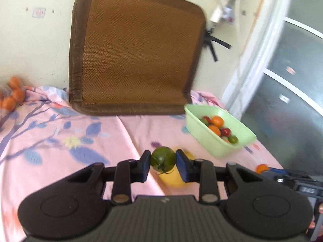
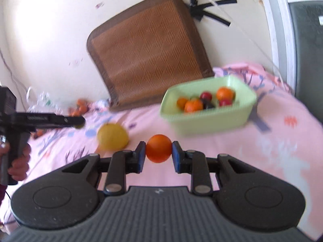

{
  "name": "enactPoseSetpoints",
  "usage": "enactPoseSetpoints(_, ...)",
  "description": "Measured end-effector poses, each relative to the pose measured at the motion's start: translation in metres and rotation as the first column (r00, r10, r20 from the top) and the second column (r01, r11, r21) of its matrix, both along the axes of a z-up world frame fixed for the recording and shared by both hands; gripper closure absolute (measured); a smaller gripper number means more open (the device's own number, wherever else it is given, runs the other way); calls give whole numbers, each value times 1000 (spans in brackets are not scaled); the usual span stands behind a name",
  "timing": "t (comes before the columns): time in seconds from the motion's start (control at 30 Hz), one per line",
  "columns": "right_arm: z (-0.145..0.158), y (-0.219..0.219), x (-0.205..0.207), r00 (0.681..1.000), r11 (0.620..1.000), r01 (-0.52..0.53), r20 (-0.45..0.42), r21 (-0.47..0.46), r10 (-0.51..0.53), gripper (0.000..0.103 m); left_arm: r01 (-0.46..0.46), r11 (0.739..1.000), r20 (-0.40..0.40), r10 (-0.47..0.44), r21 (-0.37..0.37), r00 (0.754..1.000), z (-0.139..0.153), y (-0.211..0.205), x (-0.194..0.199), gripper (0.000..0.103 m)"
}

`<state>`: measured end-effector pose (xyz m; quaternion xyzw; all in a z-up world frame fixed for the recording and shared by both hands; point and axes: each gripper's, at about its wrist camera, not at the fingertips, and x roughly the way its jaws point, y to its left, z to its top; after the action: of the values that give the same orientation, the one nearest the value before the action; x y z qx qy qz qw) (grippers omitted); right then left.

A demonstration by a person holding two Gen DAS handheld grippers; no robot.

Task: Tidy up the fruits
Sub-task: 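Carry tangerine and green tomato into the green basket and open both tools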

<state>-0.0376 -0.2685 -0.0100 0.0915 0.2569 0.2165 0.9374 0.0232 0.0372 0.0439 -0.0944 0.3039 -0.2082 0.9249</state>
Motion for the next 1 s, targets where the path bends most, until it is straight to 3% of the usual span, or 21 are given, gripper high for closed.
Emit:
enactPoseSetpoints(0.13,-16,24,-28,999,995,-38,11,-88,39,73,77,996,7,-77,53,997,-15,-27,-56,75)
enactPoseSetpoints(0.3,-21,39,-45,995,973,-49,69,-228,66,73,113,983,17,-117,146,993,-34,-61,-82,75)
enactPoseSetpoints(0.5,-25,33,-54,995,975,-40,80,-217,59,71,119,963,41,-133,242,990,-45,-80,-99,75)
enactPoseSetpoints(0.7,-30,37,-58,993,971,-52,91,-235,76,73,116,952,33,-130,284,991,-52,-86,-105,70)
enactPoseSetpoints(0.83,-19,27,-52,988,979,-19,145,-204,49,74,127,959,11,-134,254,991,-41,-84,-94,75)
enactPoseSetpoints(1.0,10,0,-23,970,986,70,240,-152,-32,74,147,983,-10,-146,107,989,-4,-85,-50,75)
